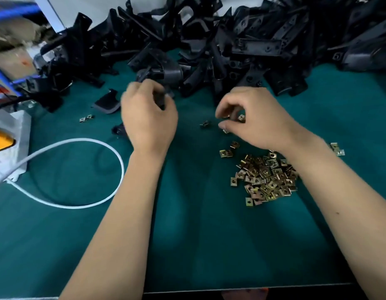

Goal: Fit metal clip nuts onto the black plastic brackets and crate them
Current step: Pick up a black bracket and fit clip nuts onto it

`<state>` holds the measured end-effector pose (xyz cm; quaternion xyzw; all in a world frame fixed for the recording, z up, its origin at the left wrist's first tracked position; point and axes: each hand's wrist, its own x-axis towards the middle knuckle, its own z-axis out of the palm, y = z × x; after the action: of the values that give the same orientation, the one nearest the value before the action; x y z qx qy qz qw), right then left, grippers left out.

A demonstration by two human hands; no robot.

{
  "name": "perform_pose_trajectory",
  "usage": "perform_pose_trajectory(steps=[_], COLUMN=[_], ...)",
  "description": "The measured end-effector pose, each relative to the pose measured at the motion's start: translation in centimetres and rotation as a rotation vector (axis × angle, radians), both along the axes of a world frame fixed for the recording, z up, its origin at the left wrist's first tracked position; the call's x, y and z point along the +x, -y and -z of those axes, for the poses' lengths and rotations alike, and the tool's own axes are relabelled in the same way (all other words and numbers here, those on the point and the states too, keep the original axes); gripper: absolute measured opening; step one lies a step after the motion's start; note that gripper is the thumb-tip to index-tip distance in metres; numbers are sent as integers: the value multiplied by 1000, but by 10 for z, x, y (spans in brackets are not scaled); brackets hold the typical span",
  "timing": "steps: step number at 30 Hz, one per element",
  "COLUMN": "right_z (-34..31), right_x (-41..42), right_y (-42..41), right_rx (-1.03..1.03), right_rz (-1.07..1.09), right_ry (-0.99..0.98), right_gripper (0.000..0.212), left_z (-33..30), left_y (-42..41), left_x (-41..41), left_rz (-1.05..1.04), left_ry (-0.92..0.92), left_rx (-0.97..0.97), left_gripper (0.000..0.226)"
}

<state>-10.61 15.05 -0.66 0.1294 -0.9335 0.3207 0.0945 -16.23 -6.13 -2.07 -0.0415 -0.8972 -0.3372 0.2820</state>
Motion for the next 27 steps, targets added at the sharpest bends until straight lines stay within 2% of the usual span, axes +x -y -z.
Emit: perform_pose_trajectory(steps=[2,4,5,7,10,13,16,19,21,23,27], right_z=[-5,-2,2,7,11,16,17,20,22,23,21], right_x=[7,13,14,14,15,14,14,14,14,13,13], right_y=[-8,-11,-11,-10,-8,-9,-8,-5,-2,-2,-4], right_rx=[70,167,200,198,149,40,-135,-195,-208,-207,-106], right_rz=[-104,-151,-153,-151,-165,-106,-28,7,29,47,-14], right_ry=[152,293,307,277,237,159,88,36,9,-10,9], right_gripper=[14,25,29,27,17,9,4,9,12,12,6], left_z=[2,6,7,8,7,2,-4,0,3,5,6], left_y=[7,9,9,6,0,5,20,27,25,23,12], left_x=[-2,-2,-2,-1,-1,-1,-5,-10,-11,-12,-11], left_rz=[-175,-244,-248,-235,-166,-92,-124,-102,-56,-65,-43], left_ry=[154,346,387,401,402,333,328,479,486,417,278], left_rx=[-139,-295,-363,-404,-337,-224,-366,-427,-319,-132,400], left_gripper=[38,52,56,58,60,44,39,36,33,36,24])
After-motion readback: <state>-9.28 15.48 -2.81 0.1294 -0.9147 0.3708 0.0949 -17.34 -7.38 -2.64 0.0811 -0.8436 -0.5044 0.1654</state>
